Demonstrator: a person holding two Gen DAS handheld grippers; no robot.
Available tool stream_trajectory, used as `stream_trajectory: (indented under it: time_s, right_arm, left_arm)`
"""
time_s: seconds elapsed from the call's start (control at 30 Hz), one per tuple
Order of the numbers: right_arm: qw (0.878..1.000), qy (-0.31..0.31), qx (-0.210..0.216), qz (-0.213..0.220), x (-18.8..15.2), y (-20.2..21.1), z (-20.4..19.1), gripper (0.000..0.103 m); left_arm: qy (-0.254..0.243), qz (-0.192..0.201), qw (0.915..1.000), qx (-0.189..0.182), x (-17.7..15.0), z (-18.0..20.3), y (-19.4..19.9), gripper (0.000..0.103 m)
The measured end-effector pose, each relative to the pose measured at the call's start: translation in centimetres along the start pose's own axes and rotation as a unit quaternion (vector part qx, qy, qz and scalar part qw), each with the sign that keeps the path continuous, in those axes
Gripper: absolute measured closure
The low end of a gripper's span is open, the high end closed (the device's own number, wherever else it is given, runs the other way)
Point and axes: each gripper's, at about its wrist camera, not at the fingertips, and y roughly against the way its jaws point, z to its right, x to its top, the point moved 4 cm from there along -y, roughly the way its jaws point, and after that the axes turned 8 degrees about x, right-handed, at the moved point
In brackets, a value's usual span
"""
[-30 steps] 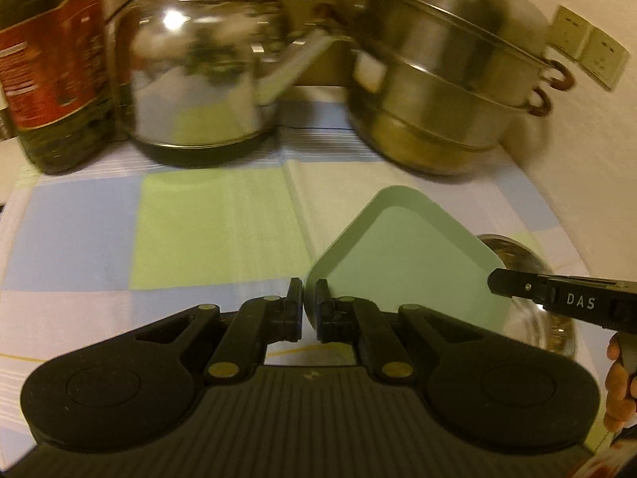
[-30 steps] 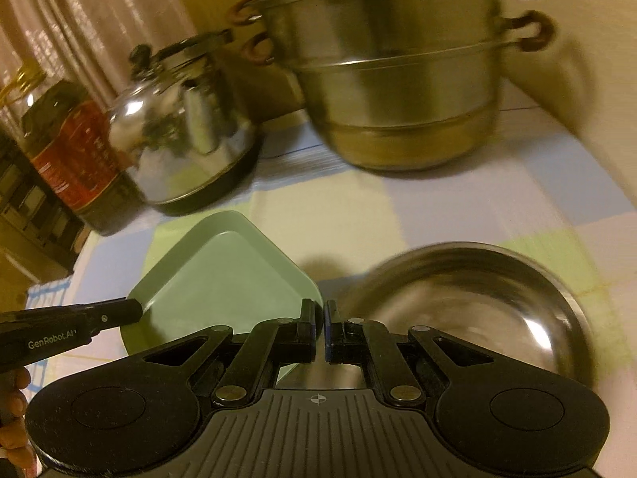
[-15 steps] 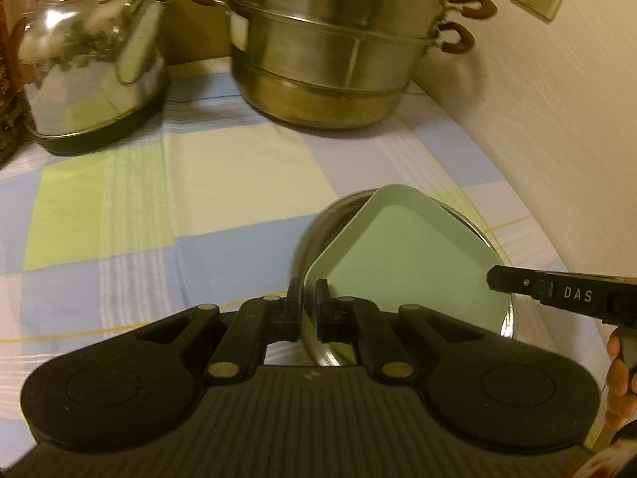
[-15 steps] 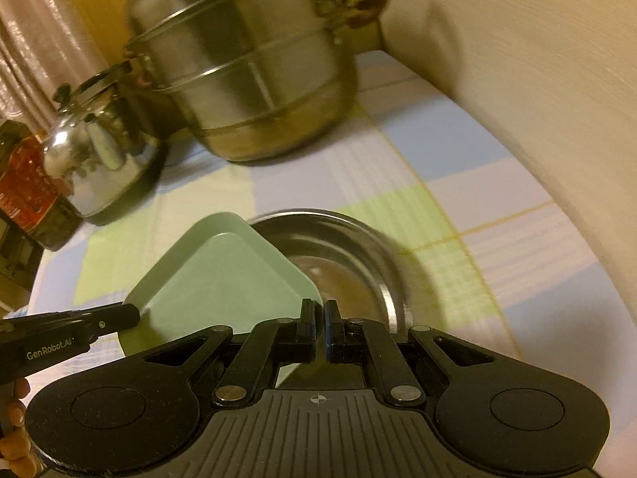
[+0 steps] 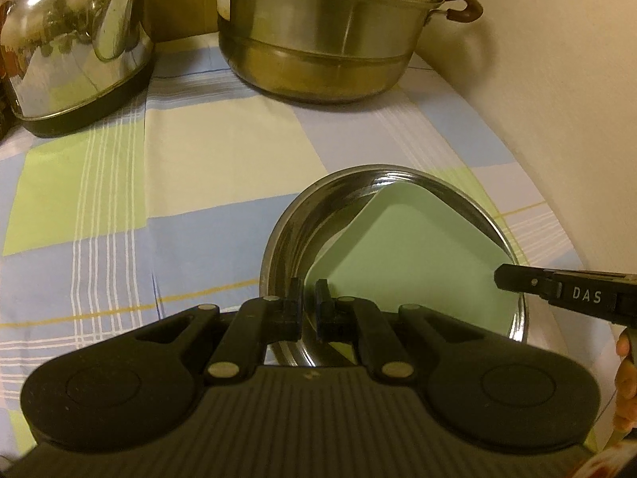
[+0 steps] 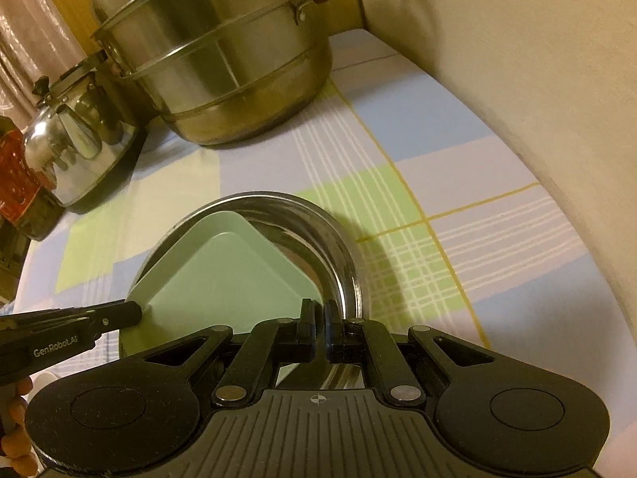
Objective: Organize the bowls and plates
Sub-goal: 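Carry the green plate into the large steel plate and release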
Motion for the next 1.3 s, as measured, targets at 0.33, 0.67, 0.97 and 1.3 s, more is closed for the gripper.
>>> stream_trajectory:
  time_s: [0.33, 0.67, 0.97, 1.3]
  right_arm:
    - [1.0, 0.006, 0.002, -0.014, 0.2, -1.3, 0.6, 0.098]
    - [0.999, 0.028, -0.001, -0.019, 0.4, -1.9, 0.5, 0.098]
    - [0.999, 0.038, 0.019, 0.001, 0.7, -0.5, 0.2, 0.095]
    - [0.997, 0.032, 0.056, 0.031, 0.4, 4.3, 0.2, 0.069]
  left_arm:
    - [0.003, -0.015, 0.9998, 0.008, -0.2, 0.2, -1.3, 0.098]
    - [0.007, -0.025, 0.9996, 0.01, -0.2, 0.3, -1.8, 0.09]
    - [0.005, -0.01, 0.9999, 0.011, 0.1, 0.5, 0.2, 0.089]
    - [0.022, 0.013, 0.9991, 0.034, -1.2, 0.1, 5.3, 0.085]
